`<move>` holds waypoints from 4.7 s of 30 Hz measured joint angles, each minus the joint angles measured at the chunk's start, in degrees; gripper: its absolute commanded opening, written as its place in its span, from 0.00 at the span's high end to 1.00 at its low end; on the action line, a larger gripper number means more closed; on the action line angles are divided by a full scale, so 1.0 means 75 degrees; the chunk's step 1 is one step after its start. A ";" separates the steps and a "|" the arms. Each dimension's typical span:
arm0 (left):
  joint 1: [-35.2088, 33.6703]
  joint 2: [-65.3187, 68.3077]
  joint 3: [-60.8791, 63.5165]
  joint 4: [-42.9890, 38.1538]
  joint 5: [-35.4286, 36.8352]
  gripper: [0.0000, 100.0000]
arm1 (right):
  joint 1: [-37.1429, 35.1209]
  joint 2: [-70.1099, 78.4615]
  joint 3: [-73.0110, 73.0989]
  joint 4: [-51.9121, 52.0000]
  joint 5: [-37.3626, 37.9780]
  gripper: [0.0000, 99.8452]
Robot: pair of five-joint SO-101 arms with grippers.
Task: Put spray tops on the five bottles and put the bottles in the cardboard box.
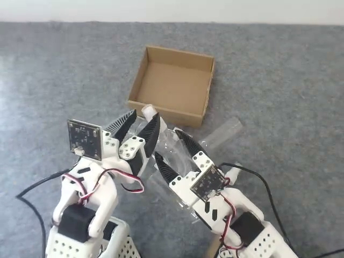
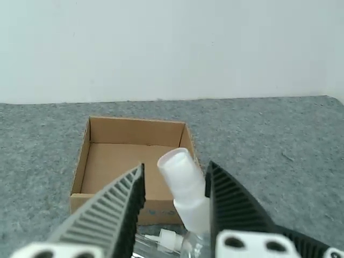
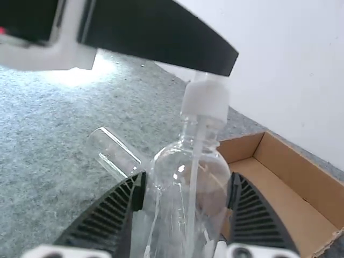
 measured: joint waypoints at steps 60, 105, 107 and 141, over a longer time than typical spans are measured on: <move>-0.1395 0.0012 0.0903 -0.1266 0.0281 0.76 | -0.0211 0.0000 0.0000 -0.0457 0.0000 0.86; -0.1536 -0.2262 0.1114 0.0234 -0.0035 0.76 | 0.0070 0.0000 0.0000 -0.0457 0.0000 0.86; -0.1512 -0.2262 0.1114 0.0234 -0.0023 0.76 | 0.0070 0.0000 0.0000 -0.0539 0.0000 0.86; -0.0199 -0.2274 0.1700 -0.0012 -0.0750 0.76 | -0.0105 0.0012 0.0012 -0.0551 0.0000 0.86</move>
